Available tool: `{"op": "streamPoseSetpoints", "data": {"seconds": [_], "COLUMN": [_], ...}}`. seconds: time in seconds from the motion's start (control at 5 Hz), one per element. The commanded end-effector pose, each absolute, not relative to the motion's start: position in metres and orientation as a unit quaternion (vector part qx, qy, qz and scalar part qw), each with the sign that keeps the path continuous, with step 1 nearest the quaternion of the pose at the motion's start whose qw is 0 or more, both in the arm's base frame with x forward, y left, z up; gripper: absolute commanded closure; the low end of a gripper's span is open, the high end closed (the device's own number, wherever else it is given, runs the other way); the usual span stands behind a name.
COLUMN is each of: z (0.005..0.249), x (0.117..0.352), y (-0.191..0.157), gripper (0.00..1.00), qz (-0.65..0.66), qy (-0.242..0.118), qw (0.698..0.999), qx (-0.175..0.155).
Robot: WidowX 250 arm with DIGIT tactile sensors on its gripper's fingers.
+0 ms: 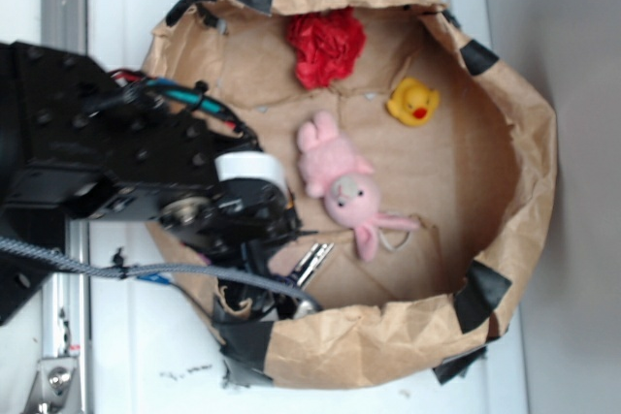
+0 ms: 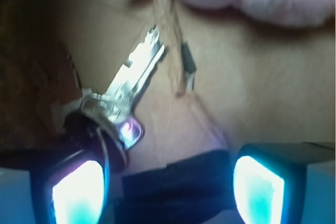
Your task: Grab the silver keys.
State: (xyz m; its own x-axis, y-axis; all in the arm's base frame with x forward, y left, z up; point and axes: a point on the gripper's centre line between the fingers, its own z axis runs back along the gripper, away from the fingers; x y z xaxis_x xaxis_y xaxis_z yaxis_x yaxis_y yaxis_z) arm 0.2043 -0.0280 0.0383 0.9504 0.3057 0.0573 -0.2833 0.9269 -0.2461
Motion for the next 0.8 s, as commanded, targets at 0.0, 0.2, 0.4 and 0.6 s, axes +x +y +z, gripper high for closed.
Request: {"op": "streamPoseSetpoints", "data": {"seconds": [0.0,0.2,0.4,0.6], "z": [0.046,0.04,0.034,0.03], "x": [0.21,0.224,0.236,0.231], "y": [-0.035,-0.038,-0.037,-0.04], "gripper": [0.0,0.0,0.0,0.0], "qz": [0.152,0.158,0.166,0.162], "qy": [-0.082,-0.083,-0.079,-0.074], "qw": [0.975,0.975,0.975,0.976], "qx": [-0.141,-0.134,-0.124,-0.126]}}
